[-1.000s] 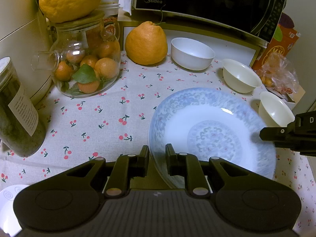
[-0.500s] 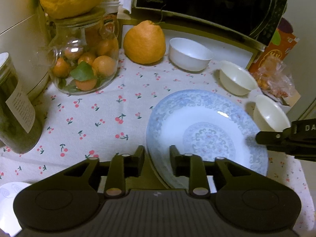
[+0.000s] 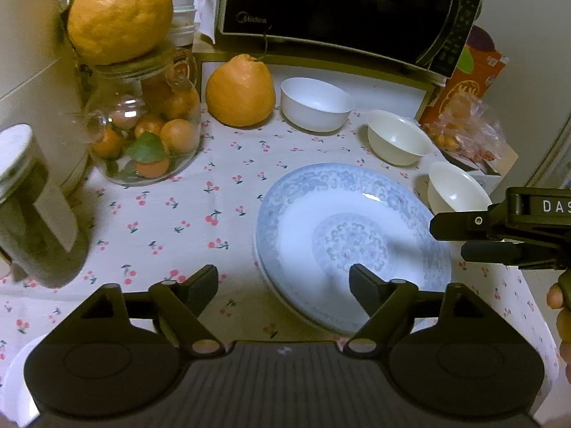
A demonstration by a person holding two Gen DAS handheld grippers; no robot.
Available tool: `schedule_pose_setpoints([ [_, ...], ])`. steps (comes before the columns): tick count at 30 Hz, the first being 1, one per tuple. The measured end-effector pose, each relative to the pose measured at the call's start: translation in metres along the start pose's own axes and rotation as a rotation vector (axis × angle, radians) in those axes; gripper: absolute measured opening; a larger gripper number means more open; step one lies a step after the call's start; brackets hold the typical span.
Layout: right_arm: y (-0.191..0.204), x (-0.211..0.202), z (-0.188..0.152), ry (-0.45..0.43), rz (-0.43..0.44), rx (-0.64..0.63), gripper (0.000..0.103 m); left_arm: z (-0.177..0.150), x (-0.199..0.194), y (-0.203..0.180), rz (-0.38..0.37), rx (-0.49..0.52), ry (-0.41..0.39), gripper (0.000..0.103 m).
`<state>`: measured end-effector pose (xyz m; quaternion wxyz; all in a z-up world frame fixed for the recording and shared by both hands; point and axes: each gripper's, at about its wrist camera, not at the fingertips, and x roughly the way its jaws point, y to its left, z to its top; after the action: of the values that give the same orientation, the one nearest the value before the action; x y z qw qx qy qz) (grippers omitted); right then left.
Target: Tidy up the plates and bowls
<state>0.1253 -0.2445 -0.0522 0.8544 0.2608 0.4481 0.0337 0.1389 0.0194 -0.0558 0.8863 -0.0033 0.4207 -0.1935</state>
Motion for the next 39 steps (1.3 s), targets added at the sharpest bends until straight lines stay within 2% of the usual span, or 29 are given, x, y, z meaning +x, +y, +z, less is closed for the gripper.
schedule_pose_setpoints([
  [5, 0.004, -0.005, -0.007, 0.008, 0.006, -0.007, 0.082, -0.005, -0.016, 0.012, 0.007, 0.011, 0.005, 0.090],
  [14, 0.018, -0.006, -0.025, 0.040, 0.040, -0.015, 0.084, -0.014, -0.040, 0.035, 0.029, 0.020, 0.000, 0.095],
  [17, 0.027, -0.007, -0.032, 0.043, 0.056, -0.037, 0.089, -0.019, -0.047, 0.043, 0.039, 0.034, 0.003, 0.096],
  [30, 0.064, 0.000, -0.071, 0.056, 0.123, -0.114, 0.089, -0.047, -0.073, 0.096, 0.081, 0.034, 0.010, 0.097],
  [39, 0.088, 0.007, -0.111, 0.087, 0.166, -0.213, 0.089, -0.074, -0.085, 0.131, 0.029, 0.044, 0.026, 0.096],
])
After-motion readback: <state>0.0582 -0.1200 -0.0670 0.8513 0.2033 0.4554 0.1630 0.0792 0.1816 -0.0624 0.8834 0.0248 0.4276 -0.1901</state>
